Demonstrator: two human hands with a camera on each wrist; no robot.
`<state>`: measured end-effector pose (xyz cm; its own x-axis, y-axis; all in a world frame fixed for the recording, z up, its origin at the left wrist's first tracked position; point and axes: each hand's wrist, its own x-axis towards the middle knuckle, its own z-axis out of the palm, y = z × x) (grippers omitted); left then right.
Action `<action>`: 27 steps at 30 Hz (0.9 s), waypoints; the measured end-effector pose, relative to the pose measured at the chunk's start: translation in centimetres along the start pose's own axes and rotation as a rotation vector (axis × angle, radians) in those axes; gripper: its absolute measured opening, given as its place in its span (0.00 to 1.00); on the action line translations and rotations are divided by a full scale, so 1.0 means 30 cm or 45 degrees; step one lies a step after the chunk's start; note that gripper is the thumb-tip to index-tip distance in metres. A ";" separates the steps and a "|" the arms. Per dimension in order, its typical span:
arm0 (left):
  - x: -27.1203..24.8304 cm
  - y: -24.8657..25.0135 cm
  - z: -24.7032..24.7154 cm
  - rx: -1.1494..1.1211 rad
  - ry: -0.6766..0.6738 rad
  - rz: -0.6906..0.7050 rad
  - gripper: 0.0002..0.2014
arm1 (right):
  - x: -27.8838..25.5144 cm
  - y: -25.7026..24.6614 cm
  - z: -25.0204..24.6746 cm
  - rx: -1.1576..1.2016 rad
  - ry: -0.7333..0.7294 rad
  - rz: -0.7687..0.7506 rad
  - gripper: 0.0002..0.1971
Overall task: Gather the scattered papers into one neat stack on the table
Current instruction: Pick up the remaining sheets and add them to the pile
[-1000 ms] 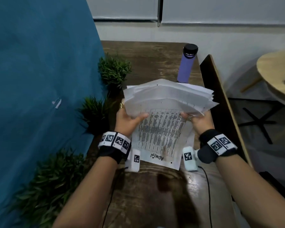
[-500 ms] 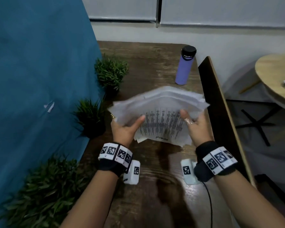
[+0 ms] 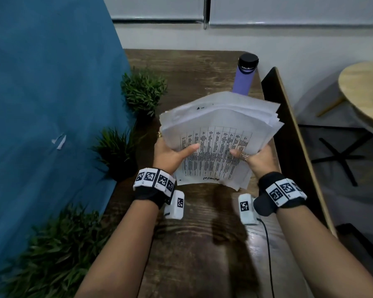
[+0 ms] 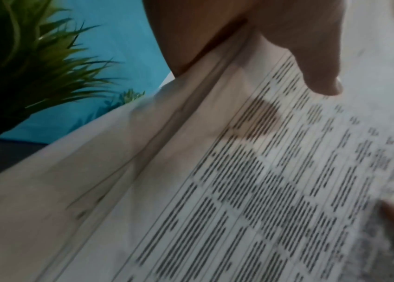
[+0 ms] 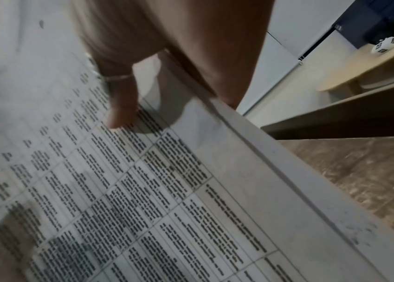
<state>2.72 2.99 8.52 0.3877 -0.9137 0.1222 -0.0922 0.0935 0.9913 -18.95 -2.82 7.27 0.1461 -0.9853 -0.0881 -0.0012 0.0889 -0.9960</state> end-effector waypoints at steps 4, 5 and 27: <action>0.009 0.122 -0.003 0.311 0.469 0.661 0.49 | 0.018 0.006 0.004 0.014 0.001 -0.030 0.18; -0.003 0.177 0.014 0.471 0.555 0.915 0.48 | 0.019 0.009 0.006 0.031 0.002 -0.030 0.18; -0.074 -0.003 -0.042 0.520 0.421 0.596 0.50 | 0.040 0.033 -0.015 0.083 0.014 0.005 0.18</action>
<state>3.03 5.52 8.21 0.4758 -0.6395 0.6039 -0.6295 0.2320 0.7416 -19.24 -3.97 6.18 0.1357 -0.9864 -0.0923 0.0628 0.1015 -0.9928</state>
